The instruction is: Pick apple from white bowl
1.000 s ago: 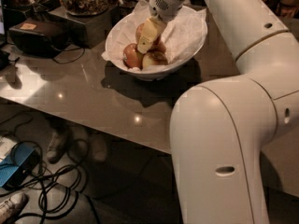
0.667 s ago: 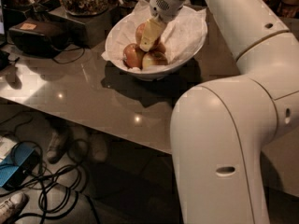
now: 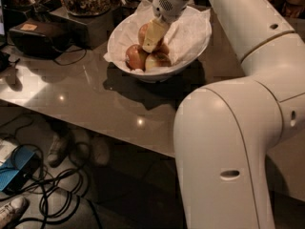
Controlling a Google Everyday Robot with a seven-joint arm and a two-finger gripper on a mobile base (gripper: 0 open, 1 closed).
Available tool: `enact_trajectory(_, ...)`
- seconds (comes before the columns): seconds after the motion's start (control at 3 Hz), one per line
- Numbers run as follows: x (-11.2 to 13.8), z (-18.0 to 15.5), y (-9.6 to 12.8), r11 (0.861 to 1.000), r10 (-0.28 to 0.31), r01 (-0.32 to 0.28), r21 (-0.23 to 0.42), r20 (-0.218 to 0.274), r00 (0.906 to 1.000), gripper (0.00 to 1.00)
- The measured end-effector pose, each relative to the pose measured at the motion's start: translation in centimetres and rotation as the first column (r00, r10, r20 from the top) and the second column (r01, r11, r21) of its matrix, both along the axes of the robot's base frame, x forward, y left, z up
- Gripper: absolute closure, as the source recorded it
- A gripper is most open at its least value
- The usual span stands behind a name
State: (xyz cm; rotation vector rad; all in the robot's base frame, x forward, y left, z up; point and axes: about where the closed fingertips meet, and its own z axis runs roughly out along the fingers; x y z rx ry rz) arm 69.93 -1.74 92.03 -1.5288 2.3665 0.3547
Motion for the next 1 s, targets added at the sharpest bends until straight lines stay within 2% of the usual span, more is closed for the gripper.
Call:
enact_trajectory(0.33,0.3,1.8,0.5,1.0,0.014,-0.016,0.025,0.075,0.9971,1.0)
enact_trajectory(0.67,-1.2,4.1,1.2,0.995,0.069,-0.077,0.057,0.132,0.9889,1.0)
enact_trajectory(1.0,-3.7,5.9,2.1,0.985,0.145,-0.158,0.069,0.164,0.9757,1.0)
